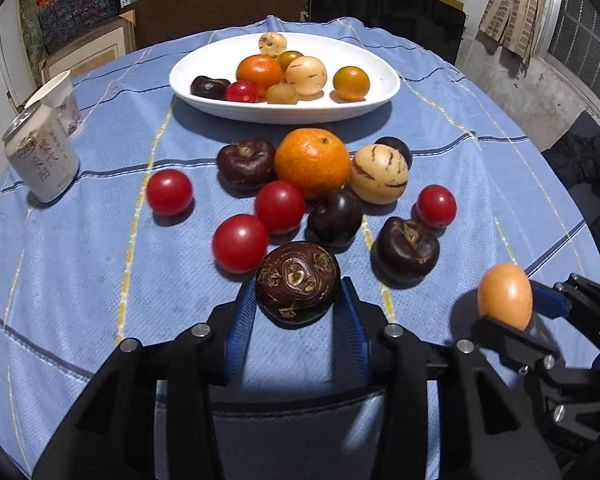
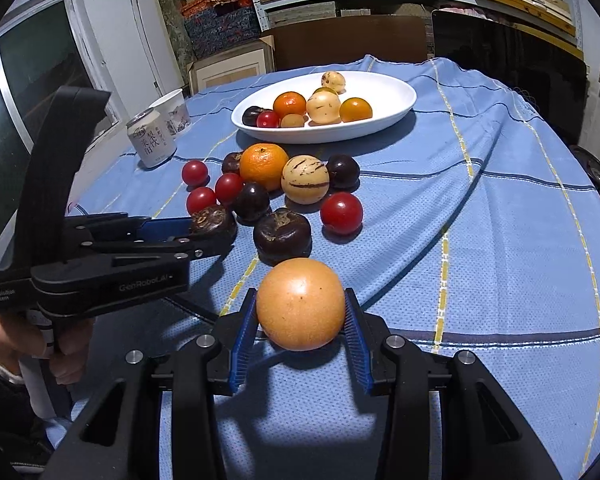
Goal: Organize fruits
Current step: 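Carry both fruits onto the white plate and open both tools, then withdraw both open tools from the plate back to the pile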
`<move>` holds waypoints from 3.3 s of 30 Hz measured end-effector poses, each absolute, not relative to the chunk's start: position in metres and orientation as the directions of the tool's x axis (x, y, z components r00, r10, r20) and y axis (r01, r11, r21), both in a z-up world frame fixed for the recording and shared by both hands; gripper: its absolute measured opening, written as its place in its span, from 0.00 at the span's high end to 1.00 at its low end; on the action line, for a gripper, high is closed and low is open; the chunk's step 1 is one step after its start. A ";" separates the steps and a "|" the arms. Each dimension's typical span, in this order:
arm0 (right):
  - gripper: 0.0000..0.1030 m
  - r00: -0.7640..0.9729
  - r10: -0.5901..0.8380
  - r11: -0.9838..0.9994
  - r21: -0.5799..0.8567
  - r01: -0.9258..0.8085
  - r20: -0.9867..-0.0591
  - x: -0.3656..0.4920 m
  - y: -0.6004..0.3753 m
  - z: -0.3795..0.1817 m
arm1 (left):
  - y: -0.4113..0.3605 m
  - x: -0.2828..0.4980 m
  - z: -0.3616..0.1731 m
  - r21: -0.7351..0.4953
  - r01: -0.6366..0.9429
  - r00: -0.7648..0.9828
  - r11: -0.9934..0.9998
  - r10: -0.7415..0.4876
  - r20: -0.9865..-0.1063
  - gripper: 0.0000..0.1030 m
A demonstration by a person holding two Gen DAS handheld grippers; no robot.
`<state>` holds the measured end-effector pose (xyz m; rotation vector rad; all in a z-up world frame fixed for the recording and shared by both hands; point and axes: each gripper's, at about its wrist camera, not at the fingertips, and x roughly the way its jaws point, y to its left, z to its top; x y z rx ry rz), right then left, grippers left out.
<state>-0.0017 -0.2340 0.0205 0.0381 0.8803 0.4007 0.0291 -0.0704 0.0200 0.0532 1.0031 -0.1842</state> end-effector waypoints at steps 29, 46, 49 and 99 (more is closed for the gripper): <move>0.59 0.668 0.419 0.902 0.199 -0.383 -0.614 0.080 -0.223 0.109 | -0.047 0.069 0.120 -0.043 0.223 0.680 0.974 -0.187 -0.709 0.60; 0.59 0.580 0.421 0.904 0.267 -0.335 -0.698 0.170 -0.211 0.060 | -0.052 0.175 0.068 -0.043 0.189 0.611 0.981 -0.152 -0.777 0.60; 0.59 0.577 0.405 0.909 0.243 -0.339 -0.709 0.173 -0.206 0.054 | -0.053 0.183 0.062 -0.033 0.186 0.609 0.982 -0.141 -0.781 0.60; 0.41 0.617 0.358 0.931 0.222 -0.288 -0.700 0.008 -0.244 0.039 | -0.013 0.013 0.056 -0.024 0.070 0.638 0.997 -0.063 -0.768 0.22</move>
